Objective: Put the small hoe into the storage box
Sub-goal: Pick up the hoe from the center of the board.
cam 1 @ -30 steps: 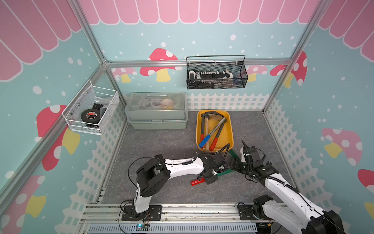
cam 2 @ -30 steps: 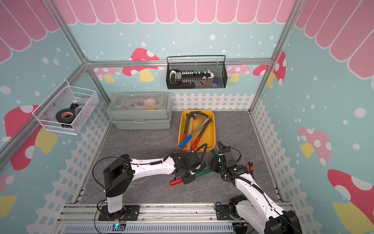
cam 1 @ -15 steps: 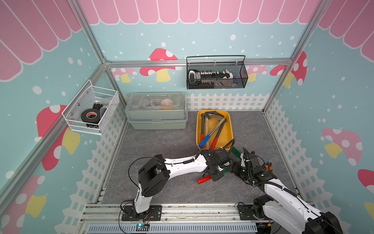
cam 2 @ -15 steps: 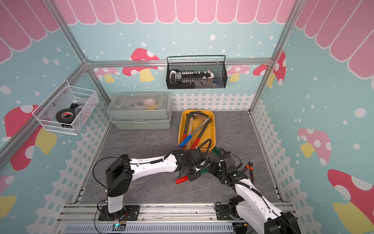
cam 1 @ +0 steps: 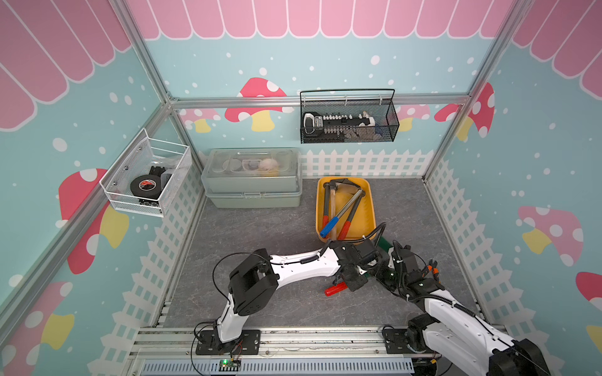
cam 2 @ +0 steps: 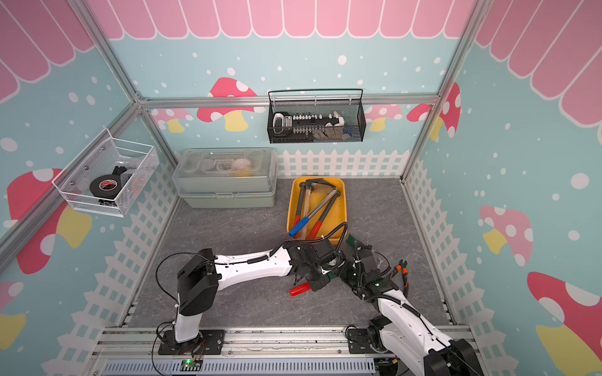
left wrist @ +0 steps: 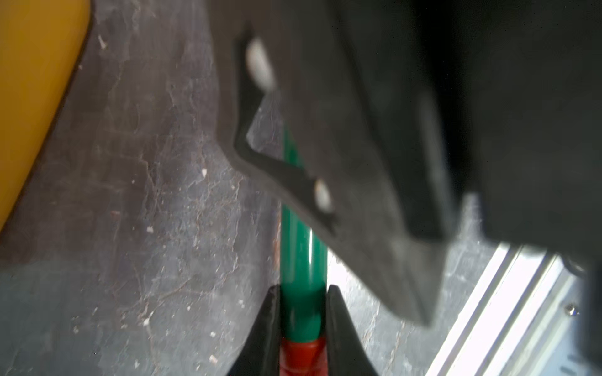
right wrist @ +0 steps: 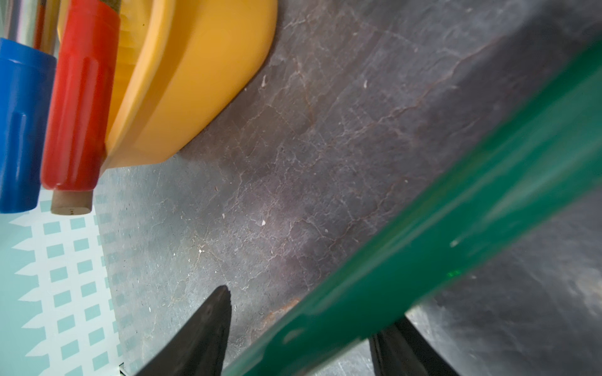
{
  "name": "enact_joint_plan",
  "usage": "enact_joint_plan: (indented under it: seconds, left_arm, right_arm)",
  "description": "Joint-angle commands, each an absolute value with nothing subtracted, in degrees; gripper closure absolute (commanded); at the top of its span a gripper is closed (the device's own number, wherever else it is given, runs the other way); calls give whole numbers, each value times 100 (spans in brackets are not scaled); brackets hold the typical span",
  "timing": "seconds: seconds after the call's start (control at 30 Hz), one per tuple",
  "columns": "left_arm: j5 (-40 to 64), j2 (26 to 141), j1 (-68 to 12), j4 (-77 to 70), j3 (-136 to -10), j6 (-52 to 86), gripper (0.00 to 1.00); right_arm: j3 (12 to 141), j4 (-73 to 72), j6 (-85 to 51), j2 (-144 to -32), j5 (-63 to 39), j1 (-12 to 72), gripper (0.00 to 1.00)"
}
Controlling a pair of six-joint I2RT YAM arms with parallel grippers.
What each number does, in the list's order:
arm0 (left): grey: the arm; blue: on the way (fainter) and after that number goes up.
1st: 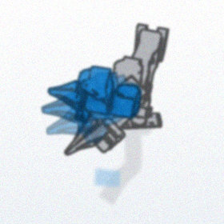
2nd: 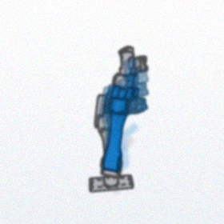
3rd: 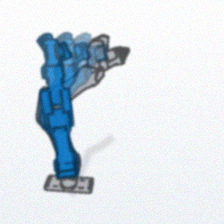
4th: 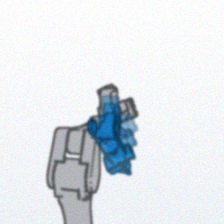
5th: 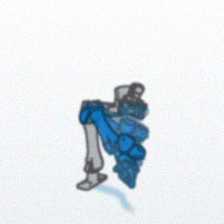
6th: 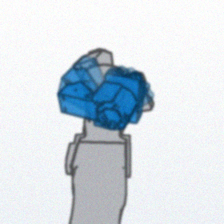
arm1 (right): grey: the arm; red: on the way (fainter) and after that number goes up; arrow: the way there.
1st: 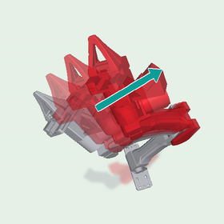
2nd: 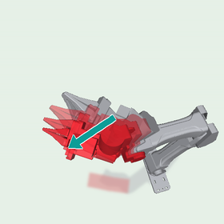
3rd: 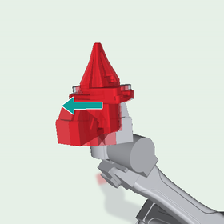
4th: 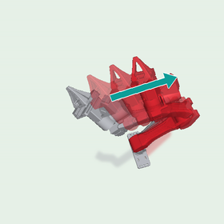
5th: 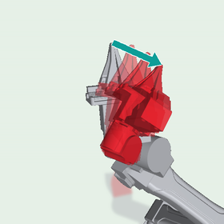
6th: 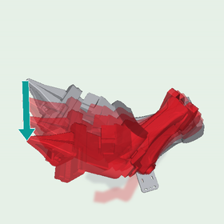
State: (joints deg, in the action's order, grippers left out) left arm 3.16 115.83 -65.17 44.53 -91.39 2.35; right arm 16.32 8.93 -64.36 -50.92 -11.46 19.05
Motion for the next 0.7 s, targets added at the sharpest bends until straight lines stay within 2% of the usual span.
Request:
enact_joint_plan:
  seconds: [0.0,0.37,0.67]
  left_arm:
    - [553,11729,-6631,4387,-9401,219,100]
    - [688,11987,-6721,4380,-9667,316,100]
    - [807,12173,-6807,4313,-9738,408,100]
  right_arm:
    - [1531,577,-6690,-5054,-1112,1891,35]
    - [1336,235,-7233,-4976,-930,1885,40]
    - [1022,132,-7499,-4739,-758,1890,57]
